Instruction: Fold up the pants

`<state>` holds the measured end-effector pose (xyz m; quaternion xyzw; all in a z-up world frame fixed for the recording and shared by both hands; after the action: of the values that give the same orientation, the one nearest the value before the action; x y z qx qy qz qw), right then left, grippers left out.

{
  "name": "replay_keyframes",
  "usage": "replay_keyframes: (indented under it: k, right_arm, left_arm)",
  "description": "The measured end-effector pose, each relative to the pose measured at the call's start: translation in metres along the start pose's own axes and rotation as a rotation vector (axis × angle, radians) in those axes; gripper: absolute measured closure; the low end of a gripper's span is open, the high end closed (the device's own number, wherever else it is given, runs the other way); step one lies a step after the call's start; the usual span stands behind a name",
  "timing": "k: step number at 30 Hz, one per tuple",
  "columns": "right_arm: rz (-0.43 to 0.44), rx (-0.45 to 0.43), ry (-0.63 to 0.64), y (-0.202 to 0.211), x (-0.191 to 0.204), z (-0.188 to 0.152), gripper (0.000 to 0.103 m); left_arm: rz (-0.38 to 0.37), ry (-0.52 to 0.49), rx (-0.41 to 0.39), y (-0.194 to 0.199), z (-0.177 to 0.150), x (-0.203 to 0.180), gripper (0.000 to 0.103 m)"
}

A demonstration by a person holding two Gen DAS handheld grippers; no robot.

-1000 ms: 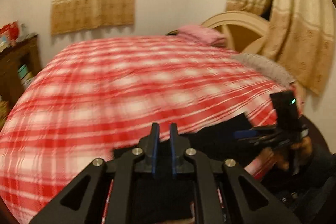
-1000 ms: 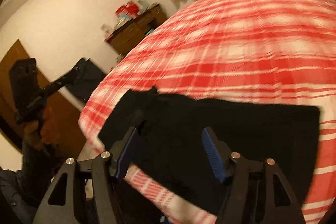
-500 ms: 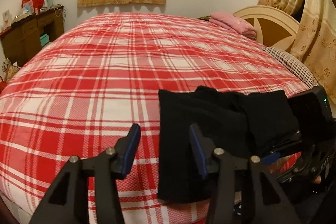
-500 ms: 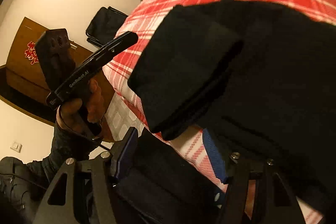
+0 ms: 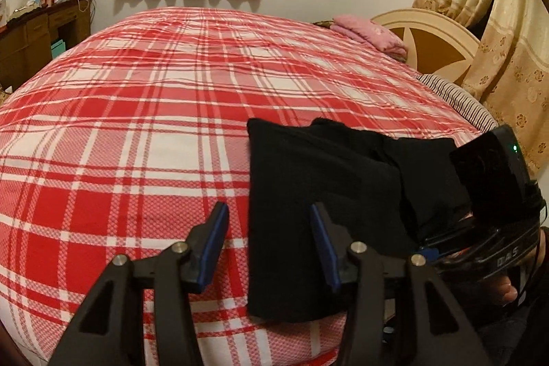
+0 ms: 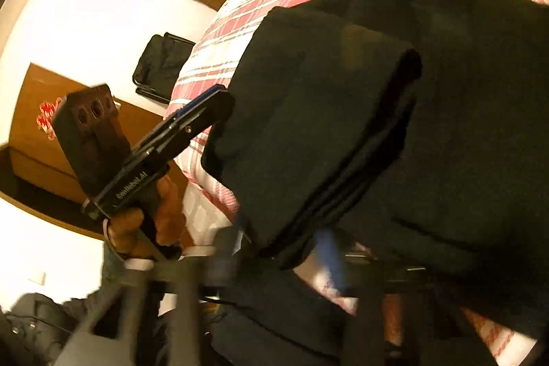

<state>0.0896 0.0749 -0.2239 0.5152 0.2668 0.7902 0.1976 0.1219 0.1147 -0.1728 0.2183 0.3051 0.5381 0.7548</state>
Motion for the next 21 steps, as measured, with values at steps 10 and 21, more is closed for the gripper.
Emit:
replay_keyframes:
  k: [10, 21]
  right_arm:
    - [-0.035, -0.076, 0.361, 0.052, 0.098, 0.031, 0.088]
    - [-0.226, -0.088, 0.458, 0.161, 0.057, 0.040, 0.089]
  left_arm:
    - [0.006, 0.024, -0.070, 0.019, 0.020, 0.000, 0.040]
    - [-0.064, -0.071, -0.070, 0.007, 0.040, -0.051, 0.039]
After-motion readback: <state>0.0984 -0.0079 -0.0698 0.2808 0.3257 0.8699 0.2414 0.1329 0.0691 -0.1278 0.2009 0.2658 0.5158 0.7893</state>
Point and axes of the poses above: each gripper's, at about its wrist camera, not at the fingertips, and y roughly against the way its jaws point, x to its left, z to its top, the point moved 8 cm from there along -y, roughly the way its jaws point, and after that the axes turned 1 degree about z, right-handed, at the moved point
